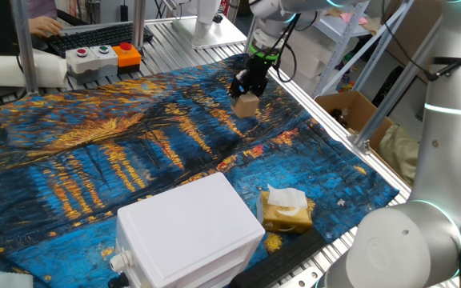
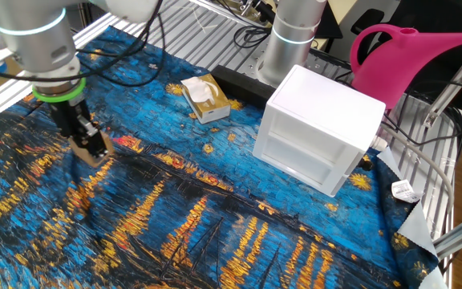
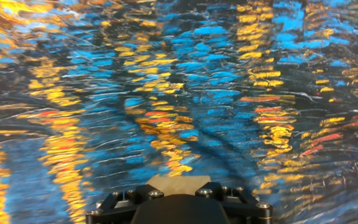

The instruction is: Pick up the small block on the left and move it to the right

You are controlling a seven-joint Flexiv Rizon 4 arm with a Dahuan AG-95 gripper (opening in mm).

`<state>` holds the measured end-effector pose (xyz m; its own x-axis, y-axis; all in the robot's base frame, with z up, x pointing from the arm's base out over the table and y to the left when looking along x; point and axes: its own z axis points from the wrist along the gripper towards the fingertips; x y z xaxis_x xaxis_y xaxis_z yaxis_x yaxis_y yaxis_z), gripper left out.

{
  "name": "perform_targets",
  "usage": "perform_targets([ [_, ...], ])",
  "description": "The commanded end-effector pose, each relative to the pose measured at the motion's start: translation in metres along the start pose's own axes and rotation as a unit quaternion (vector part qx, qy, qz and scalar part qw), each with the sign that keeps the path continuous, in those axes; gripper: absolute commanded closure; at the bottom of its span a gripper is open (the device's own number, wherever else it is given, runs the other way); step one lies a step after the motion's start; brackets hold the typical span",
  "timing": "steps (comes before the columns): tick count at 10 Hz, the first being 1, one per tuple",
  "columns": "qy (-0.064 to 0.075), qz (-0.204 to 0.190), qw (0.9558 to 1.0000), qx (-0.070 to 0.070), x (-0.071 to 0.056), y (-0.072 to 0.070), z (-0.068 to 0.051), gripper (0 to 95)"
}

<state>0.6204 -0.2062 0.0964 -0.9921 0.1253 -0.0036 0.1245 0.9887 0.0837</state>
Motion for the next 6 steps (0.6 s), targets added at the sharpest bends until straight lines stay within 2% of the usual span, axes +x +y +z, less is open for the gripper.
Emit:
perform_targets([
  [1,-0.001,0.009,1.0000,0.003,0.008,0.012,-0.005,95.0],
  [6,0.008,0.028,0.9996,0.003,0.029,0.044,-0.020,95.0],
])
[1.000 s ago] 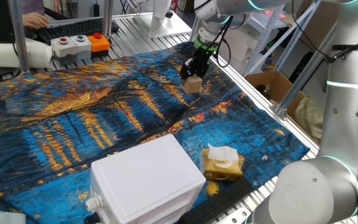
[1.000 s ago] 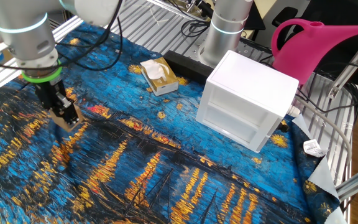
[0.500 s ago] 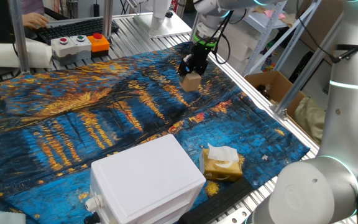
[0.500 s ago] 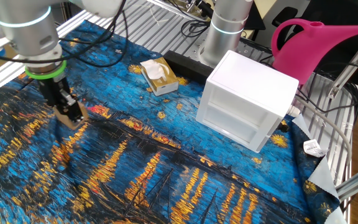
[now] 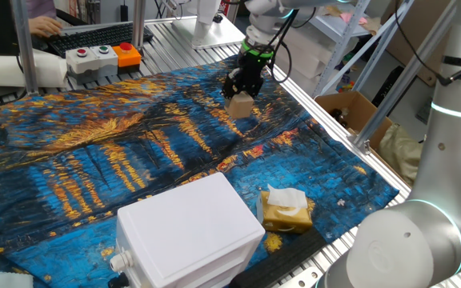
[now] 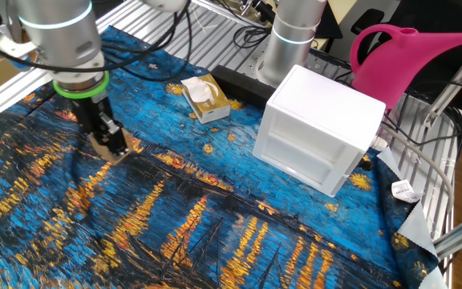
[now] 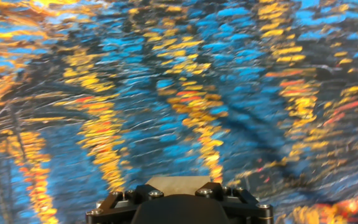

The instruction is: Pick up the small block on the left and move it to the right

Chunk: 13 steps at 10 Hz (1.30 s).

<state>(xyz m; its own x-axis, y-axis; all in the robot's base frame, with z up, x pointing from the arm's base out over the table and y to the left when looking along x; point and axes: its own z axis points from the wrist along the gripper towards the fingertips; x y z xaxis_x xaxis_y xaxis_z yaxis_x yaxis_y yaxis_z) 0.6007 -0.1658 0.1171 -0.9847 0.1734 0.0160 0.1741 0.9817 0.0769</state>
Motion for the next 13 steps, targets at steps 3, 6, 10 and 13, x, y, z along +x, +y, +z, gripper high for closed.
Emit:
perform_targets([
  [3,0.001,0.015,0.9999,0.000,0.022,0.022,-0.010,95.0],
  [6,0.001,0.025,0.9997,0.000,0.034,0.036,-0.014,95.0],
  [10,0.002,0.043,0.9991,0.001,0.046,0.058,-0.020,95.0],
  [13,0.005,0.052,0.9986,0.002,0.047,0.066,-0.021,95.0],
])
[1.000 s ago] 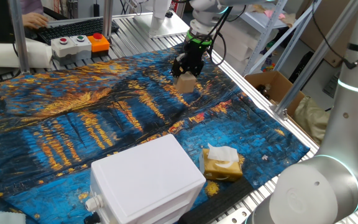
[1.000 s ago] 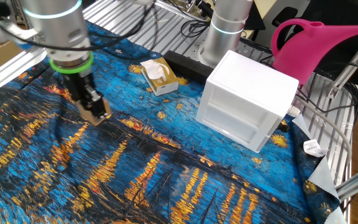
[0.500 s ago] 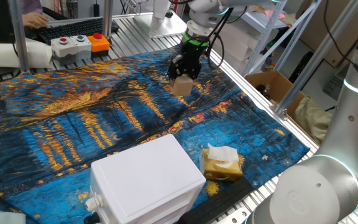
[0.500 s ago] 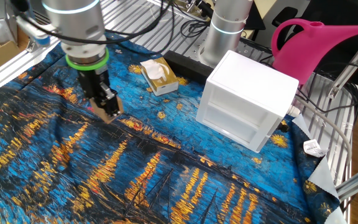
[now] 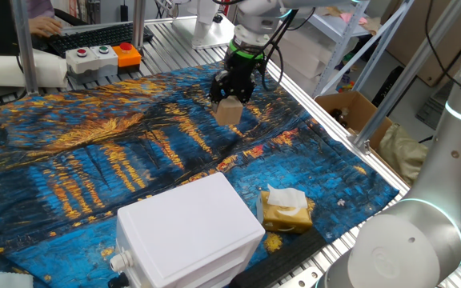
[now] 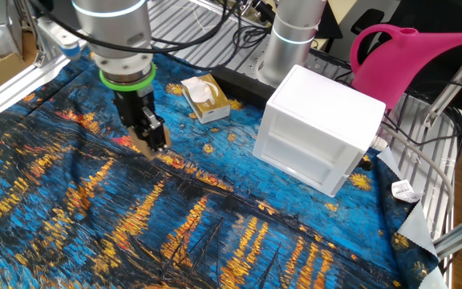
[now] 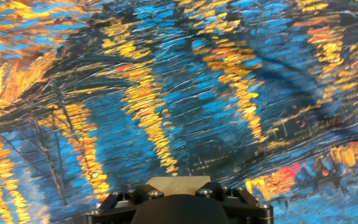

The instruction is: Pick up the small block on the left and move it to the right

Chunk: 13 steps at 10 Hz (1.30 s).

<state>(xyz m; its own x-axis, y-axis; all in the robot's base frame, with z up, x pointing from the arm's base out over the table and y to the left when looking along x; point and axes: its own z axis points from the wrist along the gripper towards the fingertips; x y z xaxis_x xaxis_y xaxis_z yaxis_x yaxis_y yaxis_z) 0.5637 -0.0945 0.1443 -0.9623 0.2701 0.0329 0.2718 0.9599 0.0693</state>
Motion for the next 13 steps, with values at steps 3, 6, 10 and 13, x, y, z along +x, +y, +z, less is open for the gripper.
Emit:
perform_targets([
  [3,0.001,0.006,1.0000,0.000,-0.0064,0.0040,0.0009,95.0],
  [6,0.001,0.008,1.0000,0.001,-0.0089,0.0062,0.0034,95.0],
  [10,0.001,0.009,1.0000,0.002,-0.0094,0.0066,0.0037,95.0],
  [13,0.001,0.009,1.0000,0.002,-0.0094,0.0066,0.0037,95.0],
])
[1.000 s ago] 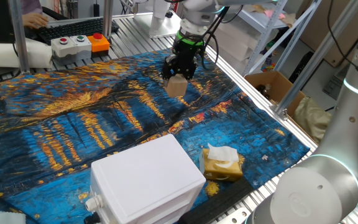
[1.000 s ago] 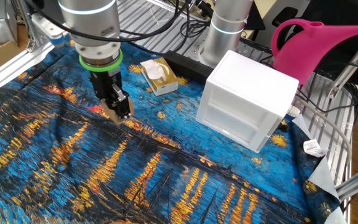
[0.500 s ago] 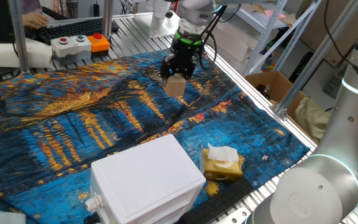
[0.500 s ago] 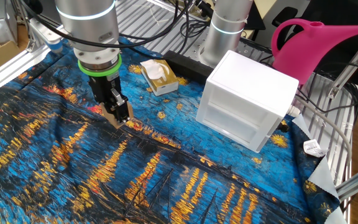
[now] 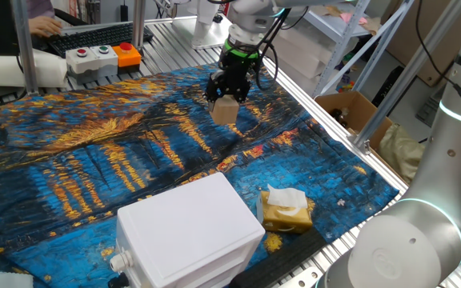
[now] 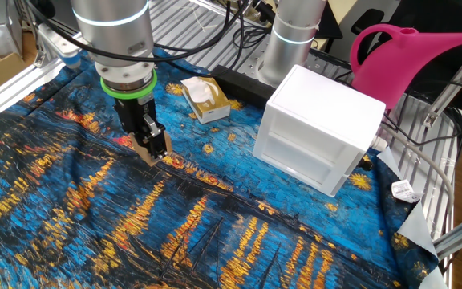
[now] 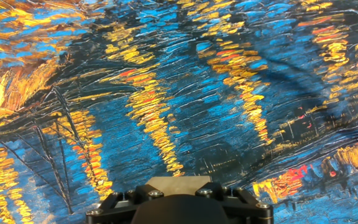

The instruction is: Pick up the small block on the left and move it to the right

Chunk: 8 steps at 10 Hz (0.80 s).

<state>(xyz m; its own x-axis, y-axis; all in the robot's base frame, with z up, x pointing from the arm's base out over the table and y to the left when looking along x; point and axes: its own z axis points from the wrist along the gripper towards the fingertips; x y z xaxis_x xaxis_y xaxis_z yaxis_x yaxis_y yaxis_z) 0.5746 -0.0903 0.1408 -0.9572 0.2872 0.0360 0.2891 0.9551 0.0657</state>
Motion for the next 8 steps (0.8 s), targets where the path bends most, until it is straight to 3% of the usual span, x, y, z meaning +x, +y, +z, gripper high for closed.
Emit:
perform_targets([
  [1,0.002,-0.001,1.0000,0.001,0.0000,-0.0002,0.0000,95.0],
  [8,0.005,-0.005,0.9999,0.010,0.0000,-0.0002,0.0000,95.0],
])
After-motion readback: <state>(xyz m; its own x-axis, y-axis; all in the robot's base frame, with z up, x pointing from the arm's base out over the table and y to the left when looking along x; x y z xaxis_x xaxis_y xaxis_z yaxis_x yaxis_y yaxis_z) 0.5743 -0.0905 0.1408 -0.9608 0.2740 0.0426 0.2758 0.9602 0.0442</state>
